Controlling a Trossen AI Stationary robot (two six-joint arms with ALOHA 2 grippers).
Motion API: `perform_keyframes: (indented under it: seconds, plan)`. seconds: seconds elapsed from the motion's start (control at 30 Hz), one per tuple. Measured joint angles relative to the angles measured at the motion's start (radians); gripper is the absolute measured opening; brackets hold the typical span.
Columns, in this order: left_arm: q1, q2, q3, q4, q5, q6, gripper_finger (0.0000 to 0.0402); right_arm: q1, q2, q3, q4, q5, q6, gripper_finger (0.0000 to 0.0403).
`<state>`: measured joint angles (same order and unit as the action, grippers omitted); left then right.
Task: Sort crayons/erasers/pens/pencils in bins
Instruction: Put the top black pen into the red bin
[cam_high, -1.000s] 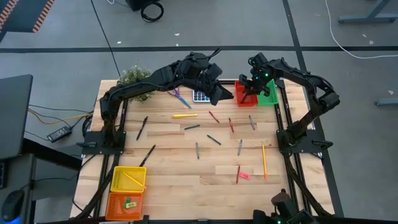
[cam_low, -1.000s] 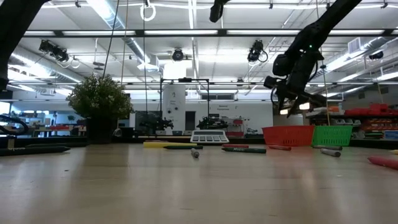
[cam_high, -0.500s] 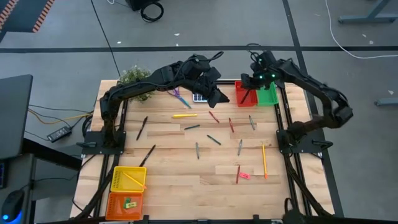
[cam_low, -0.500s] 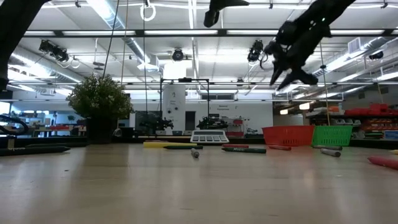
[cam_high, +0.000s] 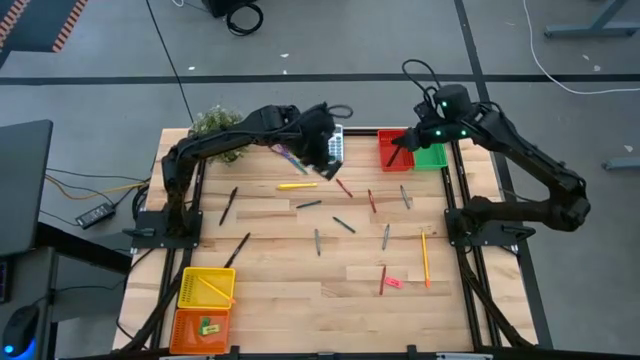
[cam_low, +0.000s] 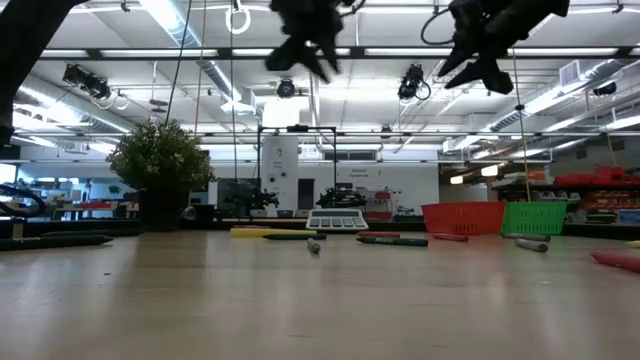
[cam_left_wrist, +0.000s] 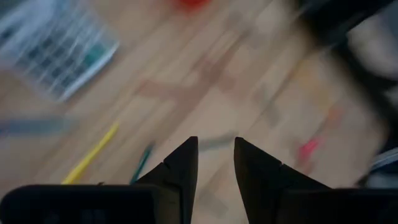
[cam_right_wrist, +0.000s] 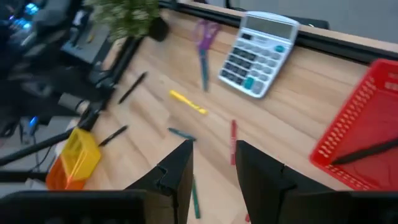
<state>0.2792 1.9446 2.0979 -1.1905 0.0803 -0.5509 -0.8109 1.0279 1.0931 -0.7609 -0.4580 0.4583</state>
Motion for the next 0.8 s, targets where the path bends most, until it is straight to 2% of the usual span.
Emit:
perform_keyframes:
  seconds: [0.13, 0.27, 0.4, 0.6, 0.8]
  plan:
    - [0.004, -0.001, -0.020, -0.249, -0.082, -0.045, 0.0110, 0.027, -0.026, 0.000, 0.000, -0.006, -0.044, 0.0125]
    - [0.001, -0.001, -0.071, -0.370, -0.107, -0.119, 0.0110, 0.036, -0.022, 0.000, 0.000, -0.058, -0.098, 0.0125]
    - [-0.002, -0.001, -0.142, -0.376, -0.106, -0.120, 0.0110, 0.036, -0.009, 0.000, -0.011, -0.114, -0.122, 0.0125]
    - [-0.001, -0.015, -0.306, -0.379, -0.106, -0.118, 0.0118, 0.036, -0.009, 0.000, -0.047, -0.119, -0.148, 0.0125]
    - [-0.009, -0.154, -0.516, -0.312, -0.114, -0.108, 0.0147, 0.036, -0.010, 0.000, -0.097, -0.119, -0.179, 0.0125]
